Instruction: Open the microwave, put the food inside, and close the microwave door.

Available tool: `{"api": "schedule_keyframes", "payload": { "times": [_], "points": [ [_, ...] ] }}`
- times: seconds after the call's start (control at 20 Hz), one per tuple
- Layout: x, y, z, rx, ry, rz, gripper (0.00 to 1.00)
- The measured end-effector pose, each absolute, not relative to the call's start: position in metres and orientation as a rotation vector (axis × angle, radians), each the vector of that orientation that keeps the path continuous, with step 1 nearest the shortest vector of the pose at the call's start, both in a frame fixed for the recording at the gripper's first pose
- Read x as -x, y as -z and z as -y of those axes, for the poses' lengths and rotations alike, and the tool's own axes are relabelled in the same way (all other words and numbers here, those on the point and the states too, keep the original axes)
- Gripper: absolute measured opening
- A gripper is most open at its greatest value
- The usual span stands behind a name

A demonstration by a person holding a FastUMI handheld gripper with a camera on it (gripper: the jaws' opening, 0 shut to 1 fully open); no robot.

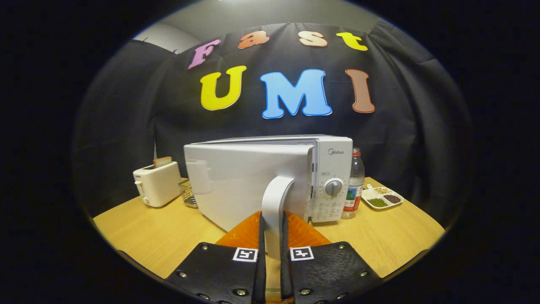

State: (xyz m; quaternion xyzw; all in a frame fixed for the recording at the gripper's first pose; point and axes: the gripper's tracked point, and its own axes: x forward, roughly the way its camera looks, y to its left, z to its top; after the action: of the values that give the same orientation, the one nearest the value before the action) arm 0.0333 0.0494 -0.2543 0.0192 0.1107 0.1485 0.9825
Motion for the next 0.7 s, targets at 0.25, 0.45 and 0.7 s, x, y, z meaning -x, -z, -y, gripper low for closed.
{"api": "schedule_keyframes", "payload": {
  "times": [0.25,0.45,0.7],
  "points": [
    [0.04,0.25,-0.107,-0.031,-0.427,-0.205,0.13],
    [0.076,0.245,-0.152,0.033,-0.417,-0.132,0.13],
    [0.099,0.241,-0.211,0.106,-0.341,-0.036,0.13]
  ]
}}
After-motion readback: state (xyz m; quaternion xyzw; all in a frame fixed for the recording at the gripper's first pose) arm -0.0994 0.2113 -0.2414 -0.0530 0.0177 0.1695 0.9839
